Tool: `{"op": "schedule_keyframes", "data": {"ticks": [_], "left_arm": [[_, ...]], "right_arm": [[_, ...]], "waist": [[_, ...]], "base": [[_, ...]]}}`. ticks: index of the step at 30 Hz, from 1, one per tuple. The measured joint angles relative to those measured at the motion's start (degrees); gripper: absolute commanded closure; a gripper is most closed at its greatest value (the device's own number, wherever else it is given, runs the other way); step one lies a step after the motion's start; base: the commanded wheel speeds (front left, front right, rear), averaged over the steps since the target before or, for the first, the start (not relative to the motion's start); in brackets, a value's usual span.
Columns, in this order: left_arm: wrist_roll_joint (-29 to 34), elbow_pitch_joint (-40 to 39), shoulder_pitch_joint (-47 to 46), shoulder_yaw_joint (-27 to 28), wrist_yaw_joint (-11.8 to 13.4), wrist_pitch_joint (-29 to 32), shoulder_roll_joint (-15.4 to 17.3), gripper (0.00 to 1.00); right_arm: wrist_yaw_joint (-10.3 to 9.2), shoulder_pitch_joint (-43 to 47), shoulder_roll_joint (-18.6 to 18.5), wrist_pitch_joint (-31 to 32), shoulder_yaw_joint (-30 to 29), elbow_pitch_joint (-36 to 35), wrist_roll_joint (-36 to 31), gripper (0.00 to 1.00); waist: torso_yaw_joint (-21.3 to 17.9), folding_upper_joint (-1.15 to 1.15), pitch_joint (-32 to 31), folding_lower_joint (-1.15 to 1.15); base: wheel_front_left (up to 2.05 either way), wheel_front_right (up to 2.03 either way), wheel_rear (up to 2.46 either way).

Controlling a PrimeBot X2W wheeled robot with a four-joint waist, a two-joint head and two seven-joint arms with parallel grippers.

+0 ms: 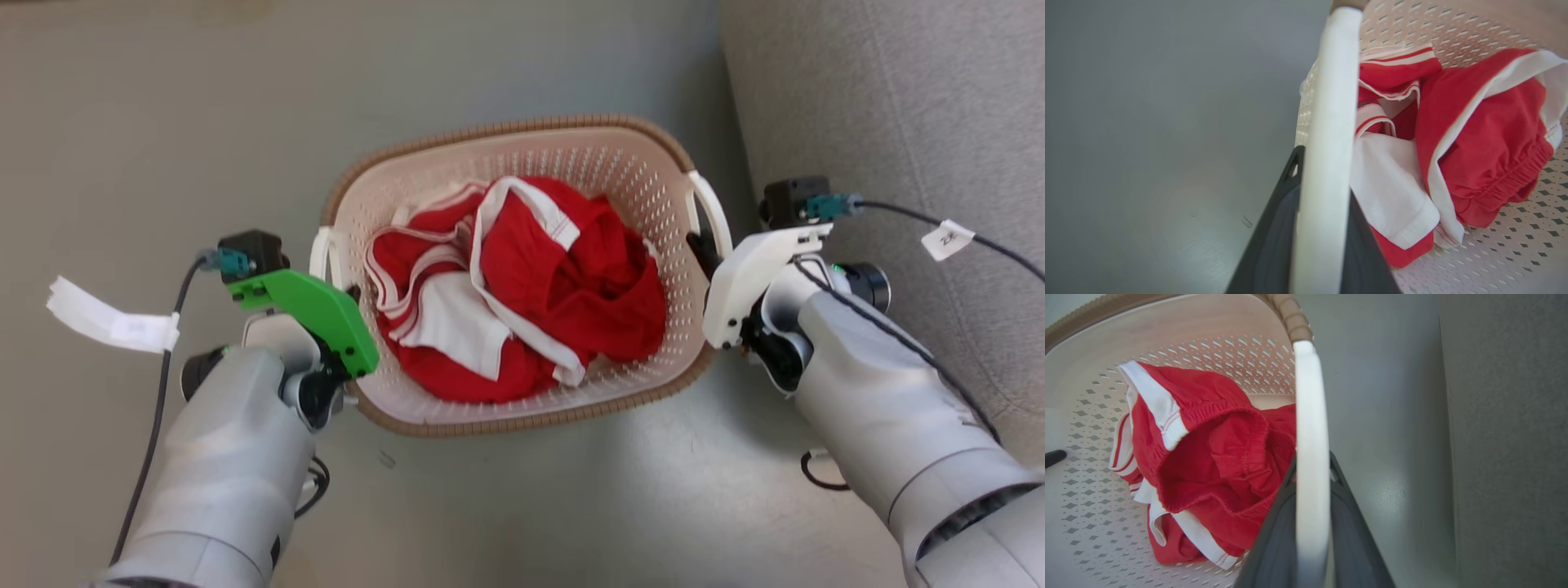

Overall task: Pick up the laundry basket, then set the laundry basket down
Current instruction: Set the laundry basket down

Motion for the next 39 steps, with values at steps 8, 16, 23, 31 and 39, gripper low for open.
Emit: {"op": "schedule_keyframes", "data": {"ticks": [8, 16, 23, 31, 39], "left_arm": [[0.9, -1.4, -4.6, -0.5, 0.7, -2.7, 0.6, 1.0], [2.4, -1.9, -9.9, -0.8, 1.5, -5.2, 0.7, 1.0], [3.5, -2.4, -14.0, -1.1, 2.0, -6.9, 1.0, 1.0], [4.0, -2.3, -16.7, -1.3, 2.1, -8.4, 1.0, 1.0], [4.1, -1.2, -18.4, -1.5, 2.0, -8.6, 0.9, 1.0]], "right_arm": [[-0.51, -4.2, -0.5, -2.9, -0.2, -0.6, -0.4, 1.0], [-1.63, -8.9, -1.1, -5.5, -0.6, -1.2, -1.0, 1.0], [-2.4, -12.7, -1.5, -7.4, -0.8, -1.6, -1.3, 1.0], [-2.52, -15.0, -2.0, -8.4, -1.0, -1.5, -1.4, 1.0], [-2.52, -16.1, -2.0, -8.9, -1.0, -0.8, -1.5, 1.0]], "waist": [[0.3, 0.0, 6.6, 0.0], [0.8, 0.0, 14.1, 0.0], [1.2, 0.0, 19.8, 0.0], [1.4, 0.0, 25.5, 0.0], [1.5, 0.0, 29.2, 0.0]], "base": [[0.0, 0.0, 0.0], [0.0, 0.0, 0.0], [0.0, 0.0, 0.0], [0.0, 0.0, 0.0], [0.0, 0.0, 0.0]]}}
